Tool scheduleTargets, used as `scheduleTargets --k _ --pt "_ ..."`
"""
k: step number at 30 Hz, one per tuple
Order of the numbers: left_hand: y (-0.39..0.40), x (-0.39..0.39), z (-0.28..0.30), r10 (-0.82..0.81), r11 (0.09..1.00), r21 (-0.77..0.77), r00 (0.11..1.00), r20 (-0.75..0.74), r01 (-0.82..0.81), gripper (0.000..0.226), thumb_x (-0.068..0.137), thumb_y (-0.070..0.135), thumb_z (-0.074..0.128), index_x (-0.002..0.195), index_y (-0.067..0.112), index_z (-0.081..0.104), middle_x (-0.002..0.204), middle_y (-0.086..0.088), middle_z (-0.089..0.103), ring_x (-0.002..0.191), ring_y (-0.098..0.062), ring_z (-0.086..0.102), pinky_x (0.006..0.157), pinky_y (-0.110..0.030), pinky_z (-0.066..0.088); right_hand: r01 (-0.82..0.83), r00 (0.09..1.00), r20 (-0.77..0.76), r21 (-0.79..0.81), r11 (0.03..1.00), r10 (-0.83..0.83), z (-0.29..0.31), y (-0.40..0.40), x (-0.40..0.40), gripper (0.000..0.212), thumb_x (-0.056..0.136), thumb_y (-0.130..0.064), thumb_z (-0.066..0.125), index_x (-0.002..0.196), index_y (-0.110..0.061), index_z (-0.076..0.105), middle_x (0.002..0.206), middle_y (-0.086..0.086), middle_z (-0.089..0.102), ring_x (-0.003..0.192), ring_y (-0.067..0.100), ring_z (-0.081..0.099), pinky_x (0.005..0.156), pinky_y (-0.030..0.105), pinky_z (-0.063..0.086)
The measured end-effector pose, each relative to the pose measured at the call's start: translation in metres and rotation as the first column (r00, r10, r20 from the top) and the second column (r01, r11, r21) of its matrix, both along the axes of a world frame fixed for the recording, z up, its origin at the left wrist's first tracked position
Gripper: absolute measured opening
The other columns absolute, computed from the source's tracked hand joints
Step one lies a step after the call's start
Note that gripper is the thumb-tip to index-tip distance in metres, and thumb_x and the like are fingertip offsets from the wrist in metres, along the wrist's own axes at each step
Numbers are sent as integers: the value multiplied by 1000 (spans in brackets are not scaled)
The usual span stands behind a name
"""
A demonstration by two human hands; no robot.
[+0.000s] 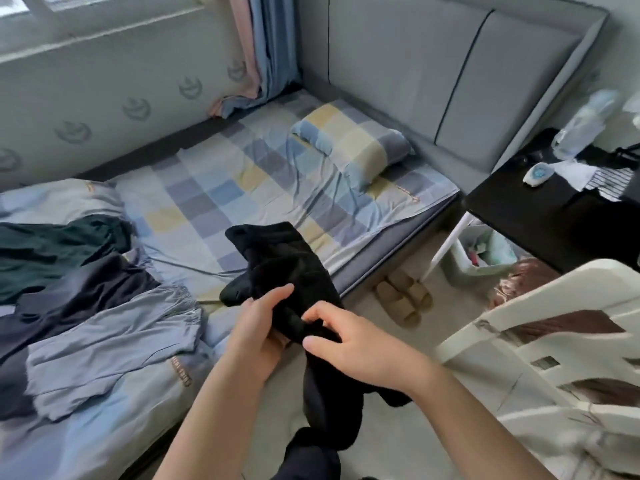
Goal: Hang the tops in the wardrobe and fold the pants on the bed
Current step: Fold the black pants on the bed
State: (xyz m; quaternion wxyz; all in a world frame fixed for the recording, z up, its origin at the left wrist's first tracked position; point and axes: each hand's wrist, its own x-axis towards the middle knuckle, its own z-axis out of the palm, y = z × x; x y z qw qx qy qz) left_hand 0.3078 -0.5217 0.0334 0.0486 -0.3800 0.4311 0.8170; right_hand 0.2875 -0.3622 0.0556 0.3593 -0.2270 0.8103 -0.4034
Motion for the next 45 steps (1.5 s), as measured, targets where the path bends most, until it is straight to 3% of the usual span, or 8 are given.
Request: scheduleTargets --k 5,10,15,21,25,30,38,45 --pt "-33 -5 -1 -55 943 -332 981 -185 -9 27 87 -1 66 110 15 67 101 -10 75 93 -26 73 76 -40 60 355 909 -223 -27 934 -352 -2 -64 -13 23 91 -47 51 104 -29 48 103 -11 47 90 10 52 72 18 42" --pt "-51 -21 10 -293 836 -547 878 -379 43 45 88 0 65 124 27 60 108 4 73 101 -14 69 76 -24 56 395 870 -263 -133 909 -417 20 -105 -31 74 73 -78 39 134 -37 36 126 -6 43 115 15 46 98 34 43" --pt "-64 -25 15 -410 767 -635 834 -369 96 69 83 3 66 140 35 46 114 9 70 108 -11 65 80 -23 54 377 858 -313 -153 913 -407 23 -126 -42 37 91 -52 48 125 -36 51 110 -7 58 104 13 57 90 35 50" --pt "-68 -21 13 -66 957 -284 913 -402 -56 55 90 21 65 138 40 46 126 0 67 116 -33 62 91 -41 54 317 916 -165 -264 911 -366 21 -121 -65 19 97 -32 49 100 -25 67 82 -7 69 83 9 64 75 32 53" --pt "-55 -27 13 5 884 -429 921 -389 -186 40 83 28 74 121 29 61 110 -2 72 100 -21 70 79 -34 58 236 972 77 -332 913 -223 19 -106 -86 20 98 -26 51 100 -19 70 92 4 73 92 21 68 88 48 53" --pt "-54 -30 6 225 704 -618 935 -276 -351 14 71 16 60 80 23 68 83 -12 70 80 -25 65 74 -42 53 319 879 465 -414 853 -104 19 -69 -136 23 99 -21 50 113 -15 67 113 8 71 106 25 66 91 49 53" --pt "-70 -28 9 424 384 -766 836 -350 -515 16 87 34 67 75 45 70 80 25 71 74 8 66 61 -10 49 359 914 338 -414 836 -225 27 -9 -242 23 101 -15 45 113 -8 64 105 7 71 95 19 69 83 38 57" --pt "-105 -16 19 541 294 -768 762 -358 -569 5 89 28 68 84 28 70 84 16 72 78 0 66 78 -29 54 308 949 203 -436 846 -241 37 22 -326 19 99 -18 51 92 -13 68 84 -2 76 79 11 72 59 22 56"
